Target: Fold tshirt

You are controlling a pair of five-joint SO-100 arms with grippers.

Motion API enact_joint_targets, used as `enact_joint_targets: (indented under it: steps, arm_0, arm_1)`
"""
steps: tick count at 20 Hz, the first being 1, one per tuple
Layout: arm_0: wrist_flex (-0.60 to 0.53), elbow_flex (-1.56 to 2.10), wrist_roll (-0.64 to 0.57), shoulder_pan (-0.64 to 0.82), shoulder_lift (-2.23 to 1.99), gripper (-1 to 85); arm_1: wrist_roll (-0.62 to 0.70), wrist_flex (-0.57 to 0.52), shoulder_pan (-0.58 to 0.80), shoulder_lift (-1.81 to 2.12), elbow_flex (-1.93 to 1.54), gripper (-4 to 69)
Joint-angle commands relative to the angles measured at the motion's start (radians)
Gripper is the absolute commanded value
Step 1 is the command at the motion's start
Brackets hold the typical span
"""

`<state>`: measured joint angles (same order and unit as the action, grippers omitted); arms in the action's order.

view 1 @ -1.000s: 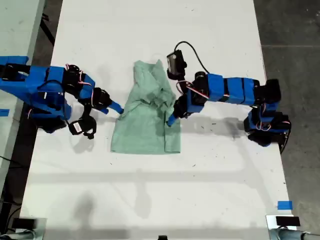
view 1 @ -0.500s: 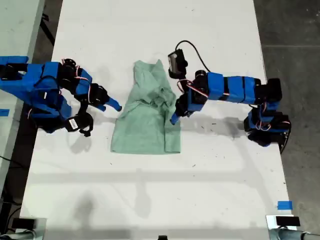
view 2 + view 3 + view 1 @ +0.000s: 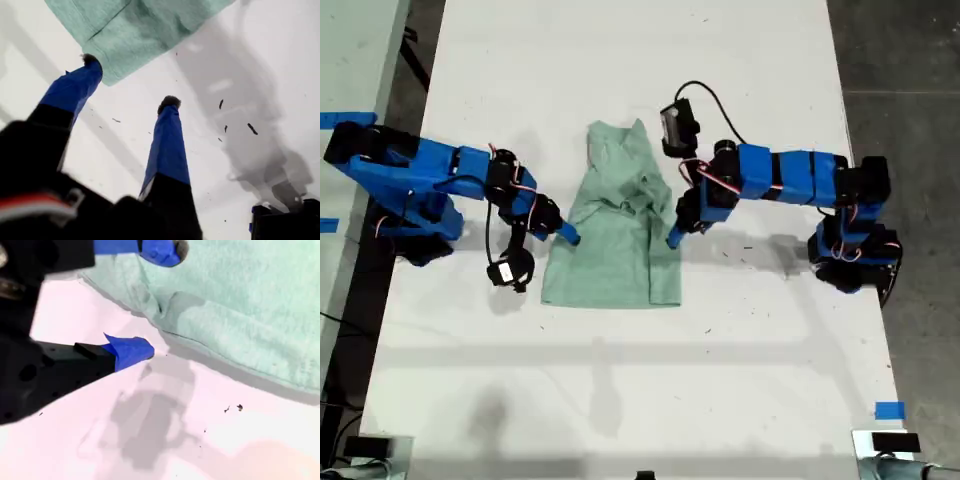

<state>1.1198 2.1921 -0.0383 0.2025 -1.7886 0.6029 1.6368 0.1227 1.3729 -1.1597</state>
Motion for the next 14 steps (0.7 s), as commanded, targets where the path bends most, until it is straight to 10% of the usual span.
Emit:
enact_joint_targets:
  steps: [1,5,8,14]
  arm_0:
    - [-0.092,-0.006,-0.025,0.012,0.06,24.0]
    - [-0.164,0.048,-0.02,0.038,0.117,18.9]
    - [-0.175,0.084,0.014,0.041,0.083,0.1]
    - [0.026,0.021,0.071,0.037,-0.029,0.1]
  arm_1:
    - [-0.015,-0.006,-0.005,0.095,-0.005,26.8]
    - [-0.032,-0.028,-0.014,0.126,-0.072,26.9]
    - [-0.037,-0.044,-0.012,0.144,-0.114,26.9]
    - [-0.035,-0.072,-0.005,0.156,-0.156,26.9]
